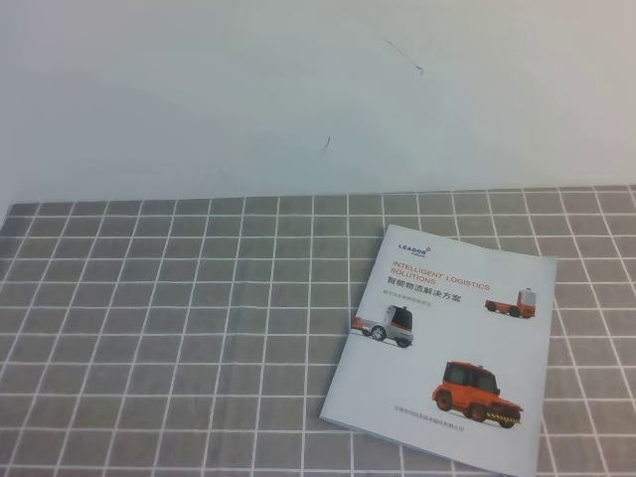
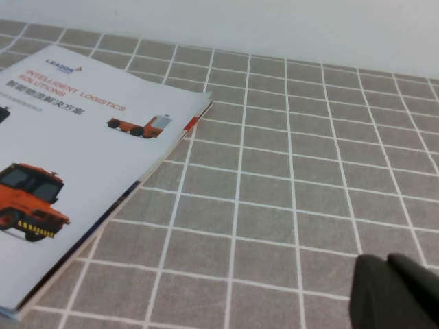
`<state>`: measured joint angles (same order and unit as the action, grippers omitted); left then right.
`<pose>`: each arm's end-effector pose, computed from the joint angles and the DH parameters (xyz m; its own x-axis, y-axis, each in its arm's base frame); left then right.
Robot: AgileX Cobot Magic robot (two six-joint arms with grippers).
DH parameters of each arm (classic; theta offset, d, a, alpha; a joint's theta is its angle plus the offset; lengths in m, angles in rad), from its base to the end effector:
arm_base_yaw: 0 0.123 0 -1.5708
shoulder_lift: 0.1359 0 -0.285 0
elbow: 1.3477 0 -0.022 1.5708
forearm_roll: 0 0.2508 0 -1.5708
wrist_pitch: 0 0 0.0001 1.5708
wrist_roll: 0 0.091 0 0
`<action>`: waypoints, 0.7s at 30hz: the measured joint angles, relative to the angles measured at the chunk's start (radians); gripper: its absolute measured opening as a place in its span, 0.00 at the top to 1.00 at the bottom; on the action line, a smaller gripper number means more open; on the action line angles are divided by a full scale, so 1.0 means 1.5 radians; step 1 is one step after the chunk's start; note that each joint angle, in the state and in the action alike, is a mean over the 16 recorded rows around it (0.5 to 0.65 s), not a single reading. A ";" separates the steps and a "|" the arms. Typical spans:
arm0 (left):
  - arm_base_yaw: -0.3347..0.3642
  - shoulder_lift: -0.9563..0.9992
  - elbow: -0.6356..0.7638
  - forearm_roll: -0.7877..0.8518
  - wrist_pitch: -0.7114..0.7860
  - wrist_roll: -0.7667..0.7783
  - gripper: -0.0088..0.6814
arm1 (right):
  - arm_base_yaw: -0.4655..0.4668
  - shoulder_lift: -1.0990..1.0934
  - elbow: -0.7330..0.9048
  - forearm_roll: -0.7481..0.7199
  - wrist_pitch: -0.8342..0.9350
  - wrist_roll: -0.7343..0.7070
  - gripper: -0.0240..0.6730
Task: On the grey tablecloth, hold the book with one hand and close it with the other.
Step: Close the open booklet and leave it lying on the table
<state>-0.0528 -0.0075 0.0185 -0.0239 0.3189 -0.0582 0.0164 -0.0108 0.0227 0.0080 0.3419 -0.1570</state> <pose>0.0539 -0.0035 0.1786 -0.2440 -0.0680 -0.9674 0.0405 0.9960 -0.0802 0.0534 0.0011 0.1753 -0.2576 -0.1532 -0.9540 -0.0580 0.9880 -0.1430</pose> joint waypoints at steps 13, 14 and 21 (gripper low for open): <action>0.006 -0.001 0.000 0.000 0.000 0.000 0.99 | 0.000 0.000 0.000 0.000 0.000 0.002 0.97; 0.009 -0.001 0.000 0.000 0.000 0.000 0.99 | 0.000 0.000 0.000 0.000 0.000 0.002 0.97; 0.031 -0.001 0.000 0.000 0.000 0.001 0.99 | 0.000 0.000 0.000 0.000 0.001 0.003 0.97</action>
<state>-0.0066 -0.0096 0.0185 -0.0239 0.3189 -0.0569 0.0164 -0.0108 0.0227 0.0080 0.3431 -0.1527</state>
